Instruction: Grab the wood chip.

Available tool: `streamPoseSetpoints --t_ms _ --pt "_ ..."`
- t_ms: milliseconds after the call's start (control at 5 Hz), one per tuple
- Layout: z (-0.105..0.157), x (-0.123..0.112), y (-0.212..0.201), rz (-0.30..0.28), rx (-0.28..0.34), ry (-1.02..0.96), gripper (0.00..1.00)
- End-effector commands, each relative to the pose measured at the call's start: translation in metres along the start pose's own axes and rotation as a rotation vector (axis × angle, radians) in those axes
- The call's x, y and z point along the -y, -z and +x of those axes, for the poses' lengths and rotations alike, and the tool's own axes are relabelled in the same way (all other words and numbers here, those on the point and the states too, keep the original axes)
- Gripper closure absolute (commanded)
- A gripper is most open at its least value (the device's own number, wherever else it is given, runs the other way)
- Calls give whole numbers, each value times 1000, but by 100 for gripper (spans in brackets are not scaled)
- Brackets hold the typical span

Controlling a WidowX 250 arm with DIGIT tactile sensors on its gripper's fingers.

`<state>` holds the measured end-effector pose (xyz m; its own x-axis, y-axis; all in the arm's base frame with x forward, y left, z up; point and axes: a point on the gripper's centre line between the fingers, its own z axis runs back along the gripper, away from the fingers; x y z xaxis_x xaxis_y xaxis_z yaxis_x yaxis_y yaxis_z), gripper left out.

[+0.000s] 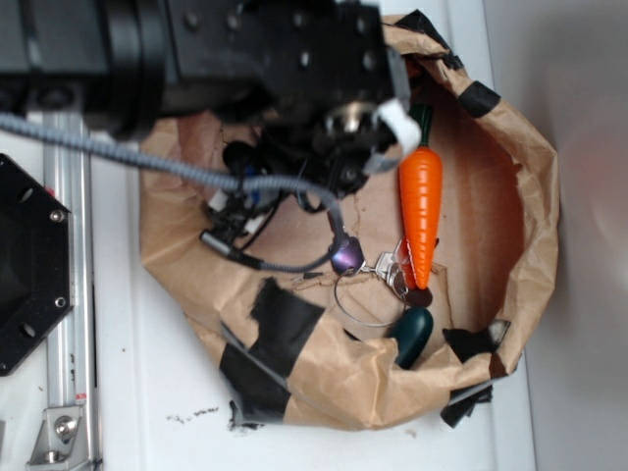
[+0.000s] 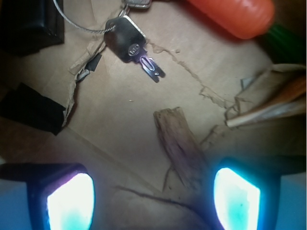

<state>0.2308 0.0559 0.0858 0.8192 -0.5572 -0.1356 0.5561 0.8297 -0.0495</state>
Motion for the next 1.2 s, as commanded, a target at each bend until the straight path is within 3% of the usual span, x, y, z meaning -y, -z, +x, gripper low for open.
streamPoseSetpoints --t_ms 0,200,400,800,1000 --pt "-3 -11 -52 56 120 -25 0" --pt "6 -17 -22 45 37 -19 0" --pt "13 -9 -2 30 4 13 0" --pt "11 10 4 36 8 34 0" --pt "11 0 15 36 0 36 0"
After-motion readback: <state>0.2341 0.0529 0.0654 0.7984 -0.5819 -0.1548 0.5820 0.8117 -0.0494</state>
